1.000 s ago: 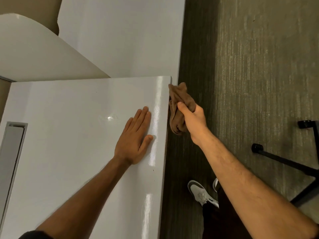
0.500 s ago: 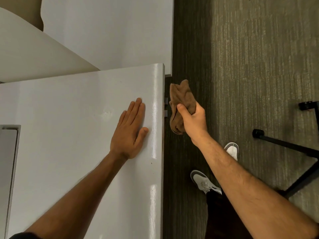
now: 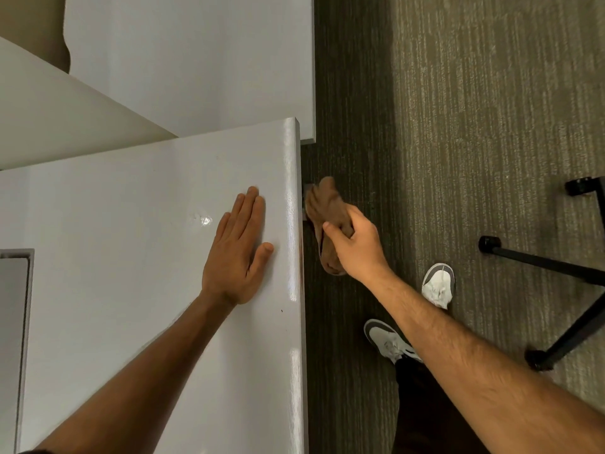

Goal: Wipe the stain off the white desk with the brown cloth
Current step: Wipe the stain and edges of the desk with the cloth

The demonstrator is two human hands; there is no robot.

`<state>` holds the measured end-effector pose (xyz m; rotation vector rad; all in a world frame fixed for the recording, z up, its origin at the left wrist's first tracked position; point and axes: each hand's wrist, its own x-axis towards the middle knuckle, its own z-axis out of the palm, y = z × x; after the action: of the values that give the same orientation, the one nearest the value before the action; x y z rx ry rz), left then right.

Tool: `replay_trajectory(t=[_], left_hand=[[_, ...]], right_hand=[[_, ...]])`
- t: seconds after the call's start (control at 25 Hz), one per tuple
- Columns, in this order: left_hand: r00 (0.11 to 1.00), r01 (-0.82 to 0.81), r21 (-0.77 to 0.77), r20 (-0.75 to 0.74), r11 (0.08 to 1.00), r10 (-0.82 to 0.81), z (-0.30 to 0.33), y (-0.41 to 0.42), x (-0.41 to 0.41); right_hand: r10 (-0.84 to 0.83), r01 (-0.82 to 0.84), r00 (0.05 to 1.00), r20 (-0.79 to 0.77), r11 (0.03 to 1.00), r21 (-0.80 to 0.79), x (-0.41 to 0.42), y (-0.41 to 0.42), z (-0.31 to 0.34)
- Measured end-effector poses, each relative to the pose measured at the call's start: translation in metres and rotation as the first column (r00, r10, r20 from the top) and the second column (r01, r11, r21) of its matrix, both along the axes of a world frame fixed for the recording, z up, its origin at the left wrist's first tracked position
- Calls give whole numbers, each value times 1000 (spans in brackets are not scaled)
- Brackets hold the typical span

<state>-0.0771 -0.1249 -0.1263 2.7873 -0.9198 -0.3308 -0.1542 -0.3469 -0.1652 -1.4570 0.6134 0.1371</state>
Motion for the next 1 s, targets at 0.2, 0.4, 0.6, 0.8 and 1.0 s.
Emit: replay_trajectory(t=[0.2, 0.4, 0.6, 0.8, 1.0], left_hand=[[1000, 0, -5, 4, 1000, 0, -3, 2, 1], [1000, -5, -9, 11, 1000, 5, -5, 4, 3], [1000, -3, -7, 9, 1000, 3, -6, 4, 3], [1000, -8, -4, 8, 1000, 8, -7, 3, 3], [1000, -2, -3, 3, 1000, 2, 2, -1, 0]], right_hand=[[74, -77, 997, 27, 992, 95, 14, 15, 14], [188, -188, 982, 19, 982, 5, -4, 18, 7], [13, -13, 1000, 1, 1000, -20, -14, 15, 2], [83, -79, 991, 100, 996, -41, -4, 26, 16], [178, -167, 984, 28, 960, -225, -20, 21, 8]])
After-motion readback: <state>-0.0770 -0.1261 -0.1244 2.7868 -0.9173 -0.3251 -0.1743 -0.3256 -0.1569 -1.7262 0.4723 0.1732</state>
